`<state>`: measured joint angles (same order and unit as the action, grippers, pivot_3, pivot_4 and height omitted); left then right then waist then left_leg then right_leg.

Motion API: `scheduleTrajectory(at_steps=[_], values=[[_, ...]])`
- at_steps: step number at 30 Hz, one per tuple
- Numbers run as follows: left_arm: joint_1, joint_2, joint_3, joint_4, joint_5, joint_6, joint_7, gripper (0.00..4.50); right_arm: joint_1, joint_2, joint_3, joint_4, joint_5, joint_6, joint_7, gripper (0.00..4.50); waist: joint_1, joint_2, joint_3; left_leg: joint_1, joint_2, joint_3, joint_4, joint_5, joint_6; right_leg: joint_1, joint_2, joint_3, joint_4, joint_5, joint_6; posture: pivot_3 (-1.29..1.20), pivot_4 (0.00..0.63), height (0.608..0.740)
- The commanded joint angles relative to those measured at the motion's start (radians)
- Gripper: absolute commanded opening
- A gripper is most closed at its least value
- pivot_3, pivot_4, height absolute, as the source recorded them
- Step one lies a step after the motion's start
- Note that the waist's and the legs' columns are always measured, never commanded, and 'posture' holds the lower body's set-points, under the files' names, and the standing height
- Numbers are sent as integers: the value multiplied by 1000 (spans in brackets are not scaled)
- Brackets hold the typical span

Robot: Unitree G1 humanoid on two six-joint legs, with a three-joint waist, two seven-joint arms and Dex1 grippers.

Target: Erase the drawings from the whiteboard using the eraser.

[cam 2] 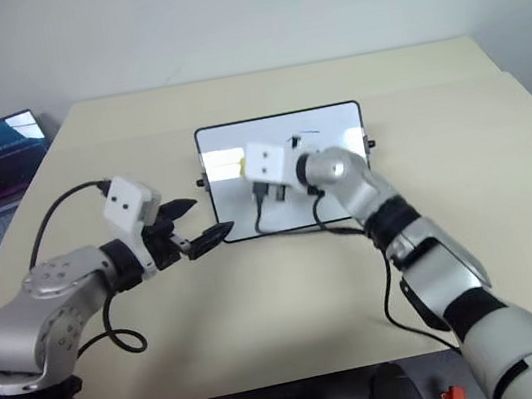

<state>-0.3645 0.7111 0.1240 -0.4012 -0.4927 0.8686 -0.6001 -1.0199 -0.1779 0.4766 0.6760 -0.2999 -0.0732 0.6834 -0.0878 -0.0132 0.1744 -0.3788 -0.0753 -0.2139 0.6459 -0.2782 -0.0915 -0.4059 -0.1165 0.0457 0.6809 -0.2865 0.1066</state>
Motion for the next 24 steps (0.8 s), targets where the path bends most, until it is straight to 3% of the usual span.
scheduleTrajectory(at_steps=[1, 16, 24], values=[[-10, 13, 29, -43, -10, -3, 4, 4500, 59, -28, 30, -51, -38, 48, 48, 959, 0, 0, 0, 1, 0, 0, 0, 0, 0, 0, 0, 0, 0, 0, 0, 0, 150, 740], [-23, 11, 16, -37, -3, -11, 2, 4500, -148, -24, -103, 42, -35, 47, -175, 959, 4, 0, 0, 3, 4, -2, -2, 8, -2, 1, 6, 0, 0, 10, -4, 0, 150, 740], [-28, 8, 11, -36, -3, -11, 3, 4500, -154, -14, -112, 14, -27, 43, -168, 959, -1, 0, 0, -2, 6, -1, -4, 9, -4, -4, 7, 0, -3, 10, -4, 0, 150, 740]])
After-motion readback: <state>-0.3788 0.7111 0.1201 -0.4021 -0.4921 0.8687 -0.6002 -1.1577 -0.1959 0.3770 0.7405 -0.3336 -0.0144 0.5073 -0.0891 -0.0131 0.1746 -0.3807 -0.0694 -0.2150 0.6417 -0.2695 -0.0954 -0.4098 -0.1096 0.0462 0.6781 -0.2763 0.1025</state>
